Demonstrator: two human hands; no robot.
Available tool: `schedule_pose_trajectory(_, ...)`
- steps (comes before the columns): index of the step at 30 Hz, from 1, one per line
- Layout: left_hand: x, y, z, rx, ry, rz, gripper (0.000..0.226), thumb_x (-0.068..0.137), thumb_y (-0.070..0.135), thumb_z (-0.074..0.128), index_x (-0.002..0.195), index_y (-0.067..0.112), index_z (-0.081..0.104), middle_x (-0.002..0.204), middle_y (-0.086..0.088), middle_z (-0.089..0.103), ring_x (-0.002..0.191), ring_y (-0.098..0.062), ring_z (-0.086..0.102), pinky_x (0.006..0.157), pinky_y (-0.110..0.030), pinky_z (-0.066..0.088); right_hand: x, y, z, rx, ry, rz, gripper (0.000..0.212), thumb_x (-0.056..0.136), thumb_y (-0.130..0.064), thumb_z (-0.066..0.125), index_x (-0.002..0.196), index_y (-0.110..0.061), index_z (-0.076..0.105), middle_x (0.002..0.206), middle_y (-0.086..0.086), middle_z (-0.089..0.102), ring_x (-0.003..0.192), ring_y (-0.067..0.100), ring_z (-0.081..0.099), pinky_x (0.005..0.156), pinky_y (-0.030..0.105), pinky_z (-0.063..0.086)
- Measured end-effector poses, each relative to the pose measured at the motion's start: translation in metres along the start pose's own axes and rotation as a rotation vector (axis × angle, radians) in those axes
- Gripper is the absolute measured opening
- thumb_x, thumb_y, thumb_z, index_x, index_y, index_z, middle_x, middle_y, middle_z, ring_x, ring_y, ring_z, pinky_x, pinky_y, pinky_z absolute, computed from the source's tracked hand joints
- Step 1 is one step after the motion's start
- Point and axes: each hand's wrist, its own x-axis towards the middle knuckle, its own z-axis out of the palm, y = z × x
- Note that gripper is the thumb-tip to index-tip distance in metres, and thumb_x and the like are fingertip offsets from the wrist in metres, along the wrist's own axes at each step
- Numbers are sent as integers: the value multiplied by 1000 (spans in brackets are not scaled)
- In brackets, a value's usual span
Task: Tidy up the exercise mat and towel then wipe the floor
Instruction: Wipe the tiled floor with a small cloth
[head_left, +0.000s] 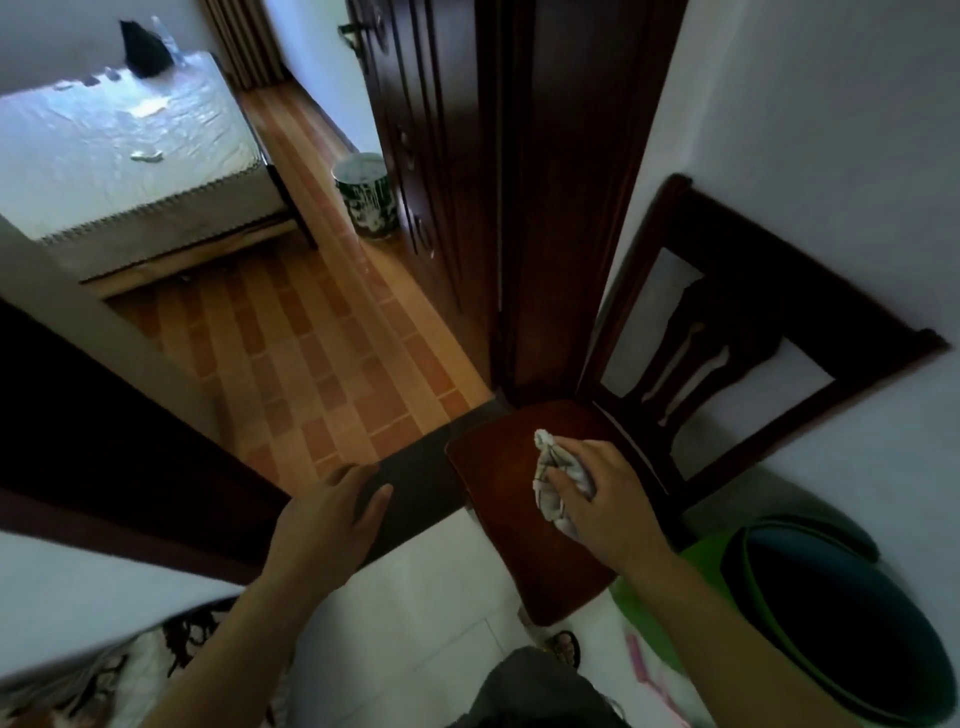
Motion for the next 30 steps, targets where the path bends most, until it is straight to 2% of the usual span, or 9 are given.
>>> schedule_pose_trajectory(3, 45, 29, -6, 11, -12, 47, 45, 95, 46, 35, 135, 27, 42, 137, 4, 46, 114, -17, 52, 91, -30, 43, 39, 13, -14, -8, 33, 11, 32, 90, -34, 56, 122, -33, 55, 115, -10, 51, 108, 7, 50, 87, 17, 42)
schedule_pose_trajectory(6, 83, 47, -8, 18, -33, 94, 47, 94, 49, 33, 136, 28, 40, 139, 4, 46, 117, -18, 51, 97, -38, 44, 66, 30, -27, -39, 46, 60, 31, 91, -32, 56, 122, -29, 57, 116, -9, 52, 106, 7, 51, 81, 10, 38)
schedule_pose_trajectory(9, 119, 59, -7, 36, -103, 157, 49, 93, 50, 32, 137, 29, 38, 142, 4, 42, 120, -18, 48, 99, -44, 42, 83, 41, -35, -45, 82, 120, 31, 92, -32, 54, 123, -29, 57, 116, -9, 51, 105, 5, 51, 77, 8, 37)
schedule_pose_trajectory(14, 193, 90, 1, 79, -219, 325, 47, 95, 47, 33, 138, 28, 36, 142, 5, 40, 120, -16, 46, 100, -35, 39, 99, 55, -46, -90, 187, 241, 32, 92, -32, 54, 124, -30, 55, 113, -12, 51, 98, -5, 48, 77, 0, 34)
schedule_pose_trajectory(17, 241, 113, 12, 66, -325, 474, 49, 95, 49, 30, 139, 27, 36, 142, 3, 40, 122, -16, 46, 101, -36, 40, 99, 66, -53, -117, 278, 364, 30, 92, -38, 51, 121, -36, 54, 110, -13, 52, 97, -2, 50, 78, 5, 38)
schedule_pose_trajectory(20, 278, 138, 18, 71, -382, 640, 50, 95, 51, 30, 138, 28, 37, 143, 5, 41, 126, -14, 43, 104, -36, 37, 91, 72, -51, -70, 399, 500, 22, 90, -46, 46, 109, -41, 55, 103, -9, 57, 91, 8, 59, 76, 23, 51)
schedule_pose_trajectory(23, 312, 155, 21, 61, -433, 760, 49, 94, 50, 33, 138, 26, 38, 143, 6, 41, 126, -10, 43, 103, -35, 39, 84, 60, -38, -77, 532, 610, 22, 90, -39, 51, 111, -41, 54, 107, -10, 53, 89, 4, 56, 72, 18, 49)
schedule_pose_trajectory(27, 342, 170, 26, 91, -499, 875, 48, 95, 48, 35, 138, 28, 37, 145, 7, 37, 125, -10, 45, 101, -36, 42, 91, 56, -4, -59, 597, 709, 28, 90, -39, 52, 118, -43, 52, 108, -12, 49, 95, 10, 54, 78, 26, 48)
schedule_pose_trajectory(30, 352, 179, 29, 190, -502, 985, 49, 95, 48, 34, 140, 28, 35, 147, 7, 35, 131, -9, 37, 106, -36, 37, 108, 58, 14, -41, 648, 764, 30, 91, -33, 53, 121, -37, 54, 111, -12, 48, 98, 11, 52, 77, 18, 41)
